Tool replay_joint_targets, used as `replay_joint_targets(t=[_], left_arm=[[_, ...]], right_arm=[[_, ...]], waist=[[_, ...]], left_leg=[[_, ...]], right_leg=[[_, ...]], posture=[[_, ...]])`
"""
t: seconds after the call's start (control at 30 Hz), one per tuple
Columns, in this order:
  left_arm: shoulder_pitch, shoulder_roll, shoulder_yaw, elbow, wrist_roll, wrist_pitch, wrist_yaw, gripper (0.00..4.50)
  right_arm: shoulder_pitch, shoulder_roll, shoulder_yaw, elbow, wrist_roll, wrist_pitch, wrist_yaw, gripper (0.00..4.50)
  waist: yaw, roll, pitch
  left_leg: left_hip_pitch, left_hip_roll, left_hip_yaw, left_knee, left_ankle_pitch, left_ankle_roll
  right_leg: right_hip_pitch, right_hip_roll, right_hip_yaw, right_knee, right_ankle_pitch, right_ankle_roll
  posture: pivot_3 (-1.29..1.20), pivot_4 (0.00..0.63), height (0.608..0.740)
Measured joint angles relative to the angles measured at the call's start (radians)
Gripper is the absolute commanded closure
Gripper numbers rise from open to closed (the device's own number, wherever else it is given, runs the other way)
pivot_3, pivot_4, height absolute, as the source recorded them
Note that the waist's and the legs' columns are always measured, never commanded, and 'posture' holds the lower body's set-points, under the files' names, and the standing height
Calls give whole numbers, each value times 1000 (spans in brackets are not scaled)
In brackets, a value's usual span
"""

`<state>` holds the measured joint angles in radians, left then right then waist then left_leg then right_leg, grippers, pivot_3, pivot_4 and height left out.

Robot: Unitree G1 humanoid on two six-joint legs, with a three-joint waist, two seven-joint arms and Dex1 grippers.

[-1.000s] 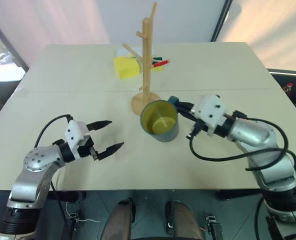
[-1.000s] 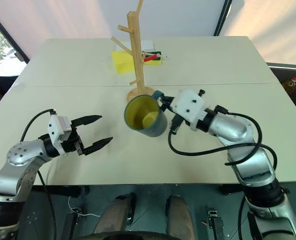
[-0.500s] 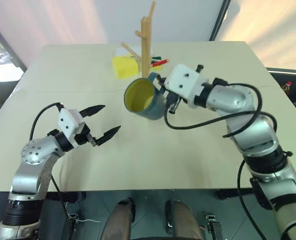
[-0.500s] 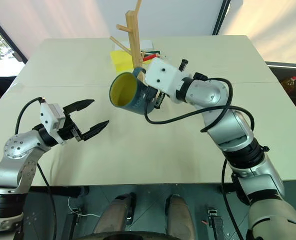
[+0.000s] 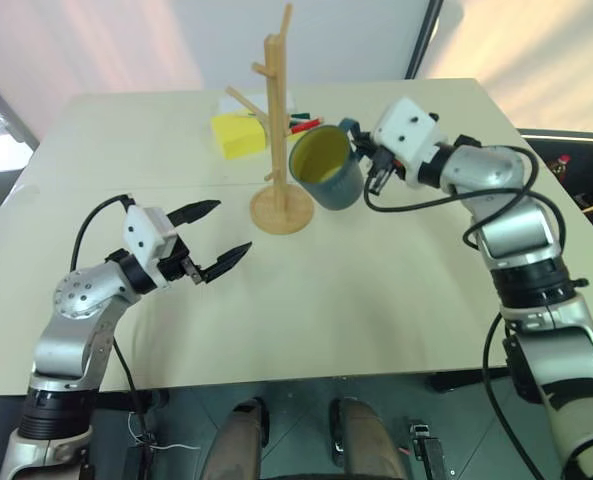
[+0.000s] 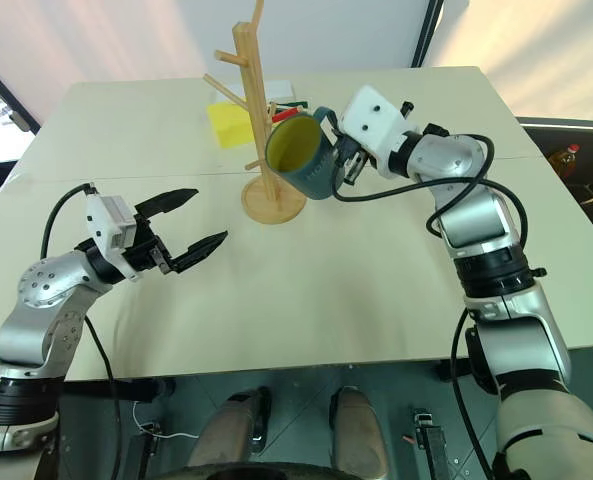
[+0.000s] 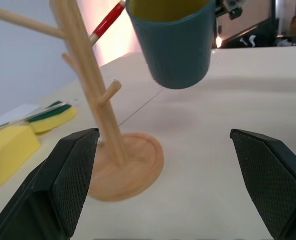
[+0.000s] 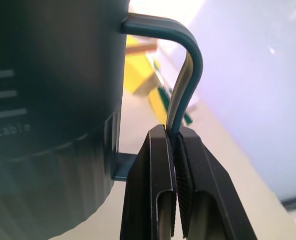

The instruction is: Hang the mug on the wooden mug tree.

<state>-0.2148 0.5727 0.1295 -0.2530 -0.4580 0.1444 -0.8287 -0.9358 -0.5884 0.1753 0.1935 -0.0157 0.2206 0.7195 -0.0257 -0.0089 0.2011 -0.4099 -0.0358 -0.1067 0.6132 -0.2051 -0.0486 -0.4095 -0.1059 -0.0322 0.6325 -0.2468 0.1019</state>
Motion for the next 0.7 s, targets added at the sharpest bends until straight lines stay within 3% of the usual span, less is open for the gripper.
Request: replay_joint_targets(t=[0.7], left_arm=[[13,-7,5,-29,-22,25,3,0]], right_arm=[[-227,163,0,518,-2,-274,112,4453]], waist=[[5,1,0]], left_leg=[[0,1,0,0,0,0]], right_leg=[[-1,2,1,0,1,-1]], posture=[[0,150,740]])
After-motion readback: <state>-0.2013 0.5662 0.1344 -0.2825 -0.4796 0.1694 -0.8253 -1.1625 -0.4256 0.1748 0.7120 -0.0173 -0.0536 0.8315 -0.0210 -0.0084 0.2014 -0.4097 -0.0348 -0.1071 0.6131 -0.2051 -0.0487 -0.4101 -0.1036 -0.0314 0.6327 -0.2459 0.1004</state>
